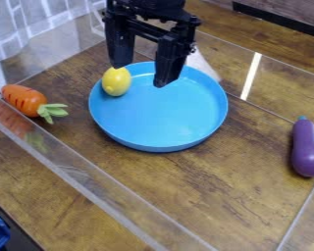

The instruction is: Put the carrot on the blue tray

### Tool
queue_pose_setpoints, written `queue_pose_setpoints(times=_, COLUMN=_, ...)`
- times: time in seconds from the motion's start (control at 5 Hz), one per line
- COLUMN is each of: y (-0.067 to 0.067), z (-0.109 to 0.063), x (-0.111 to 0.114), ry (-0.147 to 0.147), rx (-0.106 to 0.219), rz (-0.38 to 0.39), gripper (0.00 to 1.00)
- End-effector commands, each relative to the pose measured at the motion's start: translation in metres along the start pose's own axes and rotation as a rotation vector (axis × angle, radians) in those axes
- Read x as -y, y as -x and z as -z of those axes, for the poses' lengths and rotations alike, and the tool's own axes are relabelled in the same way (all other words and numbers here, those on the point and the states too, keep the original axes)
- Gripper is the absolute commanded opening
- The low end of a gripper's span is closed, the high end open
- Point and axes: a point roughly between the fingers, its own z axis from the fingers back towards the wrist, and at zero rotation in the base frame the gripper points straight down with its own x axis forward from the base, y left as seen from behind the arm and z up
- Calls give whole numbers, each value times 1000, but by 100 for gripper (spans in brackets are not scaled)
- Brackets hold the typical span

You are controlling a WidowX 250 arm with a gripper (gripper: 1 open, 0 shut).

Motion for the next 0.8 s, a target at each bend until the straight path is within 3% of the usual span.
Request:
queue_pose_setpoints(times=0.0, y=-2, z=5, x=2, ry=0, rx=-13, rz=29, gripper=100)
queue_pose_setpoints(times=0.6, y=21, z=15, x=-38, ry=-29, rx=-21, rz=373, gripper=100)
